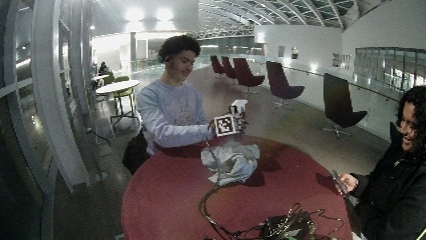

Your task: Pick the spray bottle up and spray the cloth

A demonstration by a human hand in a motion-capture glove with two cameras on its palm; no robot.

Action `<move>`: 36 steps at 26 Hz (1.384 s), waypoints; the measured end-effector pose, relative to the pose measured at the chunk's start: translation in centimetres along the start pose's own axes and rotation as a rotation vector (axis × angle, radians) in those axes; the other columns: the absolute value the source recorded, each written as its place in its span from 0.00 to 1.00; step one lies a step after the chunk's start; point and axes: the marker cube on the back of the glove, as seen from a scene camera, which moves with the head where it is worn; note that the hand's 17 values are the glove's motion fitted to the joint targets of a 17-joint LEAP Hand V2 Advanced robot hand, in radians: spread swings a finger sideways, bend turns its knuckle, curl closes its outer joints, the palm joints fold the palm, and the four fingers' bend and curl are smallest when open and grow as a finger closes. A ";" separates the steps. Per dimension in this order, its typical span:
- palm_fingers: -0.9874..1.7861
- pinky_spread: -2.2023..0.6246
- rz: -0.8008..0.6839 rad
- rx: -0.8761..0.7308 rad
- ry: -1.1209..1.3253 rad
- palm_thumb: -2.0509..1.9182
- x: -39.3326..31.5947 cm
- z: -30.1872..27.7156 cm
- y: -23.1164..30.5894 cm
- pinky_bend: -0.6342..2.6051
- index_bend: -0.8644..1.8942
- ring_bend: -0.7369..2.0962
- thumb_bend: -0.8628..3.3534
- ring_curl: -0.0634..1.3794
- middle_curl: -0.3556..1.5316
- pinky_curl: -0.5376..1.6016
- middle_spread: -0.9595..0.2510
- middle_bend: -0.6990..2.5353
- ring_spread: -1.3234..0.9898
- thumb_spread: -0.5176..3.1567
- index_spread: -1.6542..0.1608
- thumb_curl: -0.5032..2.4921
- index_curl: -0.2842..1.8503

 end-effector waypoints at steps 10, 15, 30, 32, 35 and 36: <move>0.74 0.78 0.005 0.053 -0.005 0.76 3.2 3.3 -0.9 0.29 0.36 0.45 0.20 0.29 0.42 0.41 0.71 0.28 0.54 0.36 0.78 0.36 0.28; 0.70 0.79 -0.007 0.033 -0.015 0.76 2.3 2.7 -0.1 0.28 0.36 0.43 0.20 0.29 0.41 0.41 0.71 0.28 0.54 0.37 0.77 0.35 0.28; 0.63 0.81 0.022 0.168 0.110 0.74 -0.2 -12.1 9.9 0.28 0.35 0.42 0.20 0.28 0.42 0.41 0.76 0.30 0.56 0.40 0.74 0.34 0.24; 0.63 0.81 0.053 0.178 0.114 0.74 0.2 -14.8 12.1 0.28 0.35 0.42 0.20 0.28 0.42 0.41 0.75 0.30 0.56 0.40 0.74 0.34 0.24; 0.63 0.82 0.119 0.206 0.153 0.74 1.0 -18.1 15.3 0.28 0.35 0.42 0.20 0.28 0.42 0.41 0.75 0.31 0.56 0.41 0.74 0.34 0.24; 0.63 0.82 0.144 0.219 0.173 0.74 1.4 -19.1 16.2 0.27 0.35 0.42 0.20 0.28 0.42 0.41 0.76 0.31 0.56 0.41 0.74 0.34 0.24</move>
